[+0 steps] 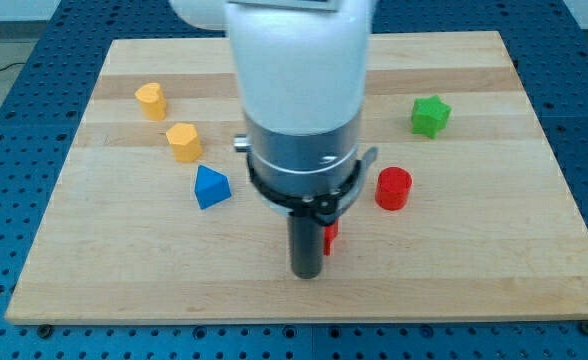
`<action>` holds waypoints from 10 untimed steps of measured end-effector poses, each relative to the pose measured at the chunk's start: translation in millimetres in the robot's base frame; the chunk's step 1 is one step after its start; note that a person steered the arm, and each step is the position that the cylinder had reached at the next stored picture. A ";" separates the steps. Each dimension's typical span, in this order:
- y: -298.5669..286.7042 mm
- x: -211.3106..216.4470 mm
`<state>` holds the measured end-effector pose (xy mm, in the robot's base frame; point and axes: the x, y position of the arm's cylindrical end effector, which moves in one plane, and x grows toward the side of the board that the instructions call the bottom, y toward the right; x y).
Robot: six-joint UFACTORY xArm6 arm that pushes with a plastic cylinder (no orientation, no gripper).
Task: Keep red circle on right side of red star
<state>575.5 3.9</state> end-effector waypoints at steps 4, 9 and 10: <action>-84.1 -119.0; 134.7 -13.1; 150.1 -36.7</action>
<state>538.7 154.0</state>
